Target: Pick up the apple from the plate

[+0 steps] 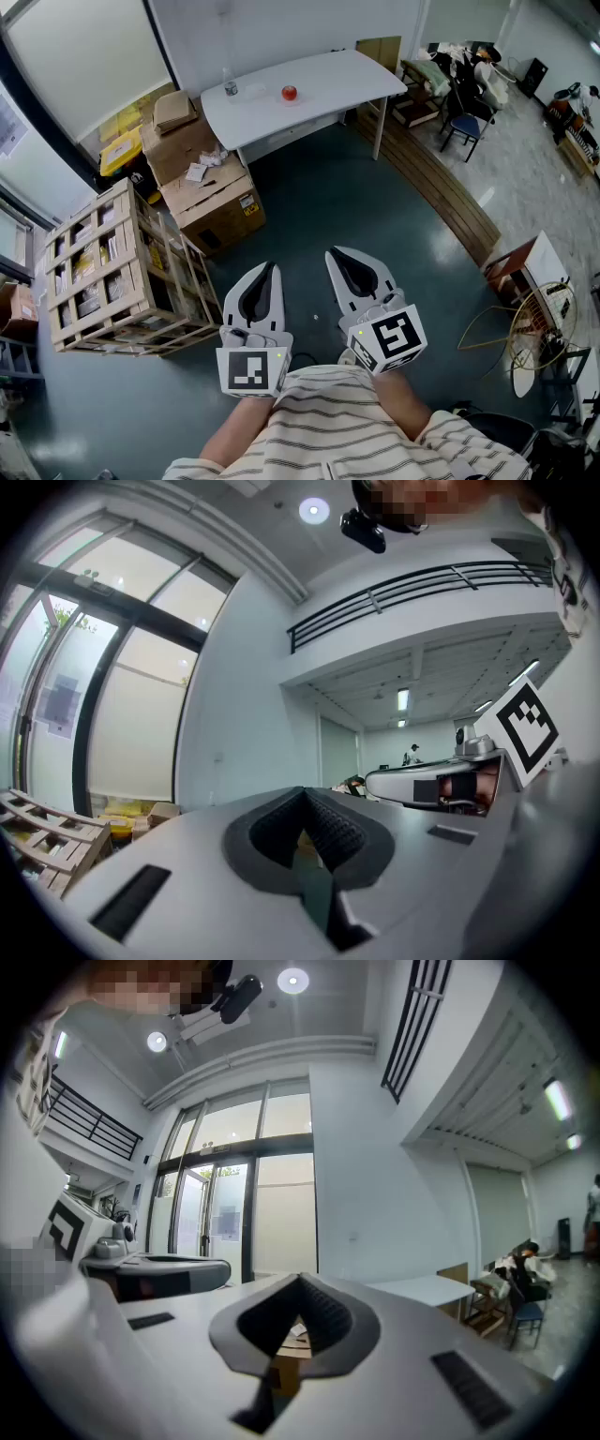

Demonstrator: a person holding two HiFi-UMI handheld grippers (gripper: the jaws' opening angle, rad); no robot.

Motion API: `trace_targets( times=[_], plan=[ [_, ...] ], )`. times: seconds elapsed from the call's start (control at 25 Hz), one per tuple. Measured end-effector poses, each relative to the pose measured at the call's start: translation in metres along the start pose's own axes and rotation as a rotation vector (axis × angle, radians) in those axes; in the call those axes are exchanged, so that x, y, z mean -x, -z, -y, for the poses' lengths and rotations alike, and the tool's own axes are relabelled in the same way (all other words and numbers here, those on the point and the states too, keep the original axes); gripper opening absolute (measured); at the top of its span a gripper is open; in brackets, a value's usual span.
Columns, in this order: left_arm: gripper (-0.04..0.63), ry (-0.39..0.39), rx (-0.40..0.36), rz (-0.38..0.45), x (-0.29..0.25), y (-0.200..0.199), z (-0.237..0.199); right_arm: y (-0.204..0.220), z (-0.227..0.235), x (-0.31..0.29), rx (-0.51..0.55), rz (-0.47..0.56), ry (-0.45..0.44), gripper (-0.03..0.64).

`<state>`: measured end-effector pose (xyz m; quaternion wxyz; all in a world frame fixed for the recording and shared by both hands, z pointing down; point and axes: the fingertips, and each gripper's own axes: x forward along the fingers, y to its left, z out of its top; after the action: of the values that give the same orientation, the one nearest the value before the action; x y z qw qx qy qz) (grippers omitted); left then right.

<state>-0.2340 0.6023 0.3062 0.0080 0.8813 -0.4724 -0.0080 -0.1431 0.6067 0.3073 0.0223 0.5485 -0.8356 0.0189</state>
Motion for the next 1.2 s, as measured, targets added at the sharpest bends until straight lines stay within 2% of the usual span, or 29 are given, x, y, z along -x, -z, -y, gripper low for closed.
trace_targets(
  times=[0.44,0.92,1.2],
  plan=[
    [0.005,0.003,-0.026,-0.008,-0.015,0.001,0.025,0.005,0.025,0.011,-0.036,0.015,0.002,0.012],
    [0.005,-0.013,-0.074,-0.026,-0.064,0.007,0.113,0.015,0.102,0.046,-0.065,0.025,-0.069,0.012],
    [0.005,-0.016,-0.076,-0.065,-0.108,0.027,0.111,0.037,0.142,0.017,-0.113,-0.003,-0.07,0.012]
  ],
)
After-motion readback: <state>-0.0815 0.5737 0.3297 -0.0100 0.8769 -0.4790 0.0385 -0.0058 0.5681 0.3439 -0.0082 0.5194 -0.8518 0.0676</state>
